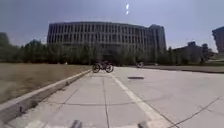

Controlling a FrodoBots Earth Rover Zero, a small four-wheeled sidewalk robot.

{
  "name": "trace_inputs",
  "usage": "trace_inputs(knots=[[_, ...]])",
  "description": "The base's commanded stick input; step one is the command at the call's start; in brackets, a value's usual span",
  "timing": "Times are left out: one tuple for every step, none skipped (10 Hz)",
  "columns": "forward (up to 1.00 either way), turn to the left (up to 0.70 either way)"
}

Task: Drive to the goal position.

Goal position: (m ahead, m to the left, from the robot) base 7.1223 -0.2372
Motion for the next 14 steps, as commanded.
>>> trace_inputs(knots=[[0.85, -0.34], [0.85, -0.34], [0.85, -0.34], [0.85, -0.34], [0.85, -0.34], [0.85, -0.34], [0.85, -0.34], [0.85, -0.34], [0.85, -0.34], [0.85, -0.34], [0.85, 0.00], [0.85, 0.00], [0.85, 0.00], [0.85, 0.00]])
